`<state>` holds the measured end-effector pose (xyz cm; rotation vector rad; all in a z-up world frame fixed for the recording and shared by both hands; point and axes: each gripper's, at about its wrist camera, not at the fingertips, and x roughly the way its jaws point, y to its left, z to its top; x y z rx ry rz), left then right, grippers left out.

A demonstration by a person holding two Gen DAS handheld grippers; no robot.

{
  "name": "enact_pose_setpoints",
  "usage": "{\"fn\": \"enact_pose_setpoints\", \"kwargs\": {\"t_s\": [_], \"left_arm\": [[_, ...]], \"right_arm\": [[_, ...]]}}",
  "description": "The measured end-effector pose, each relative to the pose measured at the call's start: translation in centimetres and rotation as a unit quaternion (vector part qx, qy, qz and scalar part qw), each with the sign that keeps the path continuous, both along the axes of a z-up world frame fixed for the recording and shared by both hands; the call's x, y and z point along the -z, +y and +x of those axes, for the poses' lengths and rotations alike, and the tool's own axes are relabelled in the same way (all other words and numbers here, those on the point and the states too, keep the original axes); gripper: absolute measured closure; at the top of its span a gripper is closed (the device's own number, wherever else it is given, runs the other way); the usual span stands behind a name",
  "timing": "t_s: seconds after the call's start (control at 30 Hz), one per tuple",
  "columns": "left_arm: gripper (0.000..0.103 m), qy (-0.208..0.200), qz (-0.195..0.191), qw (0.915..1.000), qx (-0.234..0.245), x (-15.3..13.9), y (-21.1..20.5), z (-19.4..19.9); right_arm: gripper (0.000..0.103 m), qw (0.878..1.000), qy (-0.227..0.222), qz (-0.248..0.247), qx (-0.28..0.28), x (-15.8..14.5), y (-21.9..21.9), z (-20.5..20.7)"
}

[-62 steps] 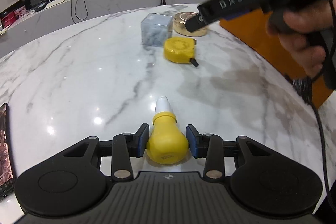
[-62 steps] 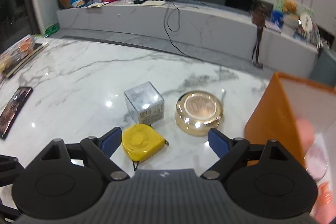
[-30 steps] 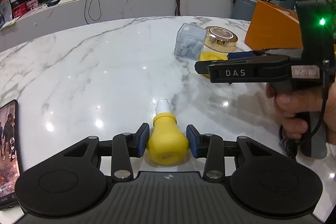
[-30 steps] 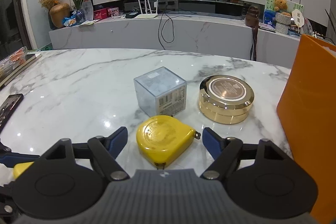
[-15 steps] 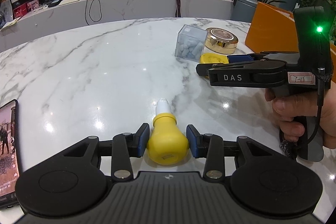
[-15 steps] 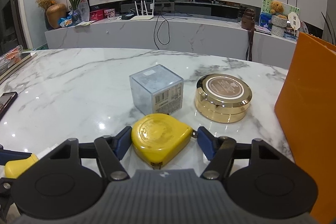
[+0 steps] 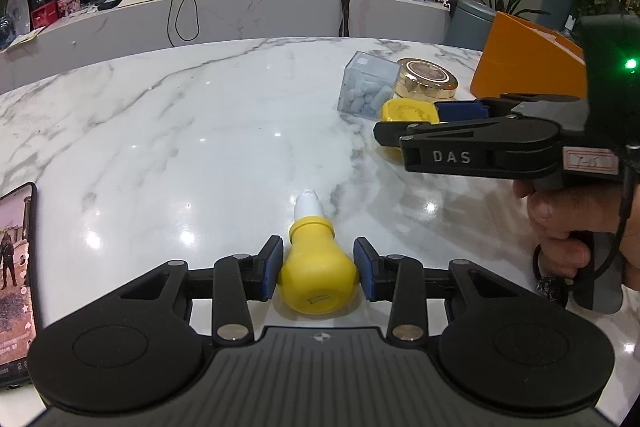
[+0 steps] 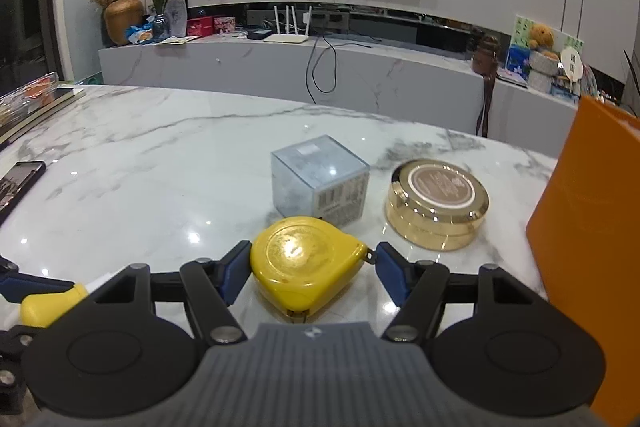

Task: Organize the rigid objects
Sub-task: 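Grasp the yellow bulb-shaped bottle with the left tool while the right tool grasps the yellow tape measure, then carry the yellow bottle and tape measure with both tools over the orange box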

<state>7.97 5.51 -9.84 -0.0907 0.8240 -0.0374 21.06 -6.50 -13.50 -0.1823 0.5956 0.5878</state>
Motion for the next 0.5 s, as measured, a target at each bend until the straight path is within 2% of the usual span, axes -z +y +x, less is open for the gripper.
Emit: {"fn": "enact_pose_setpoints", "kwargs": {"t_s": [0.23,0.5], "left_arm": [[0.059,0.005,0.000,1.0000,0.000,-0.3,0.0,-0.2],[0.059,-0.005,0.013,0.9999,0.001,-1.8,-0.4,-0.3]], "right_arm": [[0.036,1.000,-0.005,0.008,0.001,-1.4,-0.3,-0.2],[0.036,1.000,-0.022,0.020,0.001,-4.3,-1.2,-0.4]]}}
